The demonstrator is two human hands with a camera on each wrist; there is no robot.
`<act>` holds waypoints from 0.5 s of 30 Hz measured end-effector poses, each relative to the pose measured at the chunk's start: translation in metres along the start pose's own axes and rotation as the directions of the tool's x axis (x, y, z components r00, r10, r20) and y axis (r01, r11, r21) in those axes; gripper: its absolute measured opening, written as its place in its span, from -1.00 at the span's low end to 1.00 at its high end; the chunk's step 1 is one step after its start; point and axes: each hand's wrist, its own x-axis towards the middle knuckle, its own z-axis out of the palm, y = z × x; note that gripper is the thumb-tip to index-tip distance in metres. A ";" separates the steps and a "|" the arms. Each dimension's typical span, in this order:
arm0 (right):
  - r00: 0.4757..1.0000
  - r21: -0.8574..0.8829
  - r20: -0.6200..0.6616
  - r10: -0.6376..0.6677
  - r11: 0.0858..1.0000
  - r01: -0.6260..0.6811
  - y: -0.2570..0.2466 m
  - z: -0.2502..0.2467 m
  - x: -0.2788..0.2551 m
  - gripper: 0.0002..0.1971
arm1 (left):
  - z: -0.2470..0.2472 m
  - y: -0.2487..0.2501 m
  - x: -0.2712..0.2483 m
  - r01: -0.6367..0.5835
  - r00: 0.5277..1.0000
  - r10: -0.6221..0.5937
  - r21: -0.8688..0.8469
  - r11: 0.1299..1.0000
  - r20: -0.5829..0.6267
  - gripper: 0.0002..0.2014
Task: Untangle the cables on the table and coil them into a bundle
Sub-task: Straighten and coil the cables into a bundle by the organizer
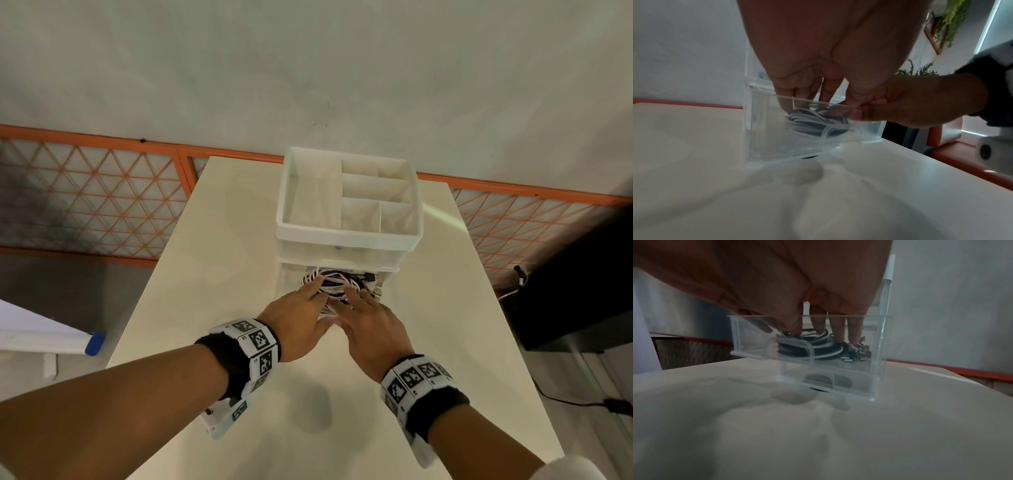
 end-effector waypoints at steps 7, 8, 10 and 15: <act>0.988 -0.100 -0.121 0.100 0.989 -0.113 -0.020 -0.007 0.027 -0.45 | 0.003 -0.001 0.017 0.069 0.997 -0.064 0.120 0.990 -0.045 -0.29; 0.983 -0.105 -0.142 0.118 0.986 -0.133 -0.021 -0.010 0.033 -0.46 | 0.003 -0.001 0.017 0.068 0.997 -0.062 0.123 0.990 -0.052 -0.29; 0.974 -0.138 -0.175 0.146 0.976 -0.171 -0.022 -0.015 0.044 -0.52 | -0.001 0.000 0.013 0.056 0.995 -0.045 0.127 0.990 -0.089 -0.32; 0.959 -0.138 -0.228 0.168 0.969 -0.203 -0.024 -0.019 0.051 -0.61 | -0.012 -0.019 -0.020 -0.063 0.968 0.029 -0.130 0.990 -0.248 -0.48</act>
